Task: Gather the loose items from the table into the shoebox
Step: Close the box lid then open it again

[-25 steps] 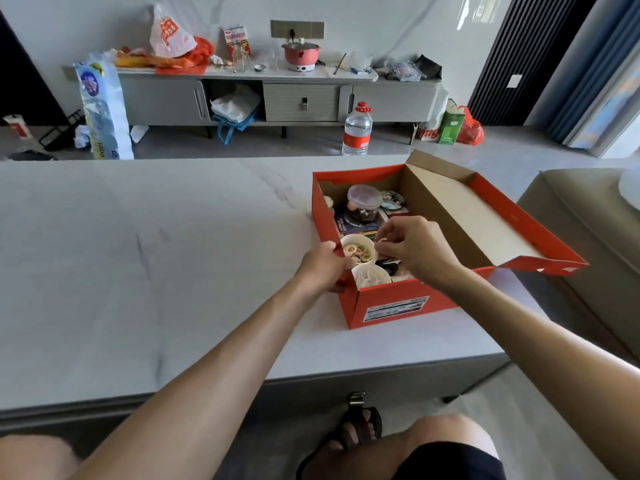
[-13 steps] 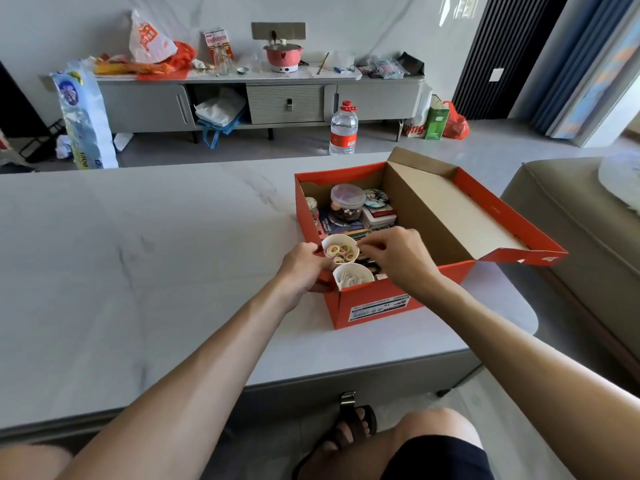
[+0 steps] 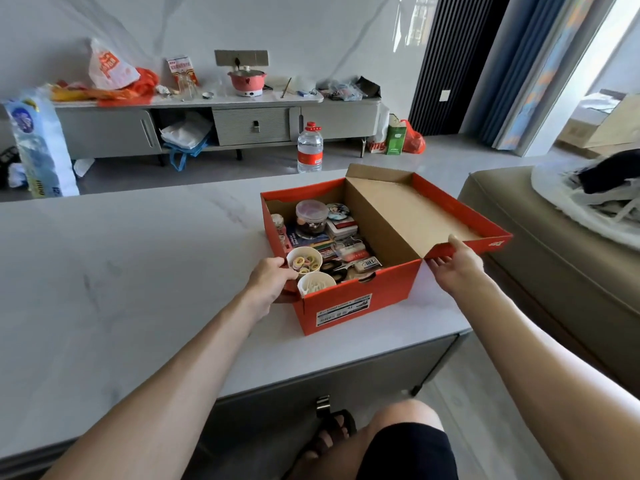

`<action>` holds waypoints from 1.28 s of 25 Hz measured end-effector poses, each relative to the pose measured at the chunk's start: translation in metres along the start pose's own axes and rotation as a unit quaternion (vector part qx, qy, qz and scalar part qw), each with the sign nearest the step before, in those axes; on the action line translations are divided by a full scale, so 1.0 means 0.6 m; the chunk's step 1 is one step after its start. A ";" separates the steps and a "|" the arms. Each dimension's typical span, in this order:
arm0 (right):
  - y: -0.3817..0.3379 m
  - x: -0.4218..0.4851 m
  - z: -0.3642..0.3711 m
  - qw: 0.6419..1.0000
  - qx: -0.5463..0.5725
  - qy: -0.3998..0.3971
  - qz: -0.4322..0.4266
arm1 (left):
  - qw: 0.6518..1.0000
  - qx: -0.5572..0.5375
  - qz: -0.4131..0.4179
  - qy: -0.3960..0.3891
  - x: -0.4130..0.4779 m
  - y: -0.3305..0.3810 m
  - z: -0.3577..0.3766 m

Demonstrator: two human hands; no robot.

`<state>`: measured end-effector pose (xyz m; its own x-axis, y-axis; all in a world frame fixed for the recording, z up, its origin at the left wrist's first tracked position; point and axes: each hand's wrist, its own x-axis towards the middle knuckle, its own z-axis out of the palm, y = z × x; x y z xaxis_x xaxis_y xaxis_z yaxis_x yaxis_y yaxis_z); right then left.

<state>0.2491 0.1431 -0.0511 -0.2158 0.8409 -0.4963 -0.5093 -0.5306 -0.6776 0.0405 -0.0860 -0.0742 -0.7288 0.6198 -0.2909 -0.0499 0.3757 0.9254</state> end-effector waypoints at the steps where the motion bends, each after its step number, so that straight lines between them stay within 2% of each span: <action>1: -0.001 -0.006 0.005 1.000 -0.017 -0.012 -0.021 | 1.000 -0.020 -0.008 -0.009 -0.001 -0.002 -0.001; 3: -0.001 -0.027 0.011 0.991 -0.079 -0.055 -0.095 | 0.996 -0.077 -0.034 -0.036 -0.004 -0.002 -0.003; 5: 0.014 -0.051 0.007 0.947 -0.210 -0.122 -0.210 | 0.983 -0.151 -0.081 -0.069 -0.007 0.001 -0.013; 7: 0.035 -0.069 -0.002 0.847 -0.401 -0.168 -0.307 | 0.960 -0.227 -0.133 -0.100 -0.006 0.004 -0.030; 9: 0.059 -0.077 -0.012 0.706 -0.568 -0.172 -0.386 | 0.931 -0.306 -0.158 -0.120 -0.002 0.000 -0.044; 11: 0.081 -0.079 -0.021 0.567 -0.666 -0.170 -0.453 | 0.918 -0.343 -0.156 -0.123 0.005 -0.003 -0.052; 13: 0.099 -0.076 -0.028 0.483 -0.717 -0.168 -0.473 | 0.933 -0.313 -0.136 -0.114 0.009 -0.002 -0.054; 14: 0.103 -0.073 -0.029 0.454 -0.737 -0.174 -0.469 | 0.947 -0.279 -0.119 -0.109 0.009 0.001 -0.051; 15: 0.106 -0.071 -0.030 0.441 -0.750 -0.180 -0.459 | 0.960 -0.239 -0.096 -0.106 0.009 0.003 -0.046; 16: 0.109 -0.073 -0.028 0.452 -0.754 -0.183 -0.440 | 0.973 -0.193 -0.069 -0.102 0.008 0.003 -0.040; 17: 0.114 -0.078 -0.023 0.492 -0.745 -0.178 -0.414 | 0.985 -0.141 -0.041 -0.094 0.009 0.004 -0.033; 19: 0.130 -0.099 -0.013 0.606 -0.696 -0.143 -0.358 | 0.996 -0.040 0.001 -0.083 0.009 0.006 -0.021; 22: 0.171 -0.140 0.003 0.777 -0.574 -0.081 -0.245 | 0.997 0.032 0.024 -0.066 0.015 0.012 -0.024; 24: 0.191 -0.152 0.015 0.872 -0.463 -0.059 -0.145 | 0.997 0.041 0.030 -0.057 0.032 0.019 -0.038; 25: 0.203 -0.150 0.021 0.904 -0.412 -0.053 -0.098 | 0.998 0.030 0.032 -0.043 0.048 0.023 -0.049; 26: 0.216 -0.148 0.026 0.925 -0.372 -0.051 -0.058 | 0.999 0.015 0.034 -0.024 0.071 0.028 -0.060; 28: 0.243 -0.139 0.033 0.942 -0.331 -0.043 -0.011 | 0.999 -0.005 0.038 0.013 0.126 0.046 -0.084; 32: 0.267 -0.105 0.032 0.951 -0.306 -0.049 -0.011 | 0.997 -0.033 0.049 0.045 0.252 0.103 -0.105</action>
<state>0.1653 0.0071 -0.1177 -0.3032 0.8421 -0.4461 0.0599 -0.4503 -0.8908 -0.1156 -0.0124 -0.0459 -0.7911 0.5853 -0.1777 -0.0182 0.2678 0.9633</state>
